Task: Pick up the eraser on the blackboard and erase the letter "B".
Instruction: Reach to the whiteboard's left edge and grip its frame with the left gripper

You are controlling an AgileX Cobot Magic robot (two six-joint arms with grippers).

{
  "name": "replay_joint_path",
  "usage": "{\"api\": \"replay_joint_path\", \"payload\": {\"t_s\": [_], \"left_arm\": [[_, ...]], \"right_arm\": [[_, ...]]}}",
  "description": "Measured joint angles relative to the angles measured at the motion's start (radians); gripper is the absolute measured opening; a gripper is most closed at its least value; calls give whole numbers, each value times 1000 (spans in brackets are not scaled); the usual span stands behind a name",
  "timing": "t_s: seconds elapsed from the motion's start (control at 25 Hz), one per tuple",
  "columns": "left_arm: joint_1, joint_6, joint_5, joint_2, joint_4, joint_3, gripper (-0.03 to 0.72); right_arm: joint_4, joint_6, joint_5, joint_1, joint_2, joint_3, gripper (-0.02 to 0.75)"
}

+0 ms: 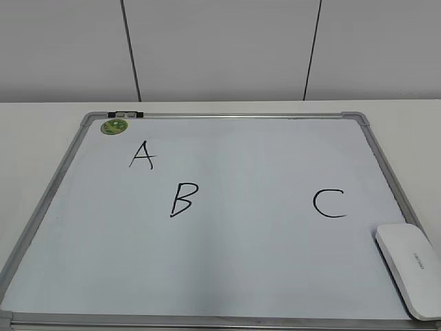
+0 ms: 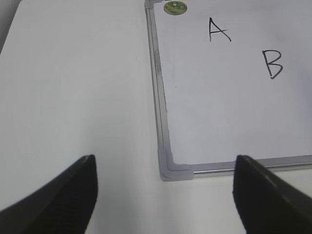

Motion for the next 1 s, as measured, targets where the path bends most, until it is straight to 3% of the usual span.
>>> {"api": "replay_joint_path", "payload": {"t_s": [0.44,1.0], "left_arm": [[0,7,-115,550,-16,-192,615],[0,68,-190,1298,-35,-528,587]], "right_arm": [[0,0,0,0,0,0,589],[0,0,0,0,0,0,589]]}}
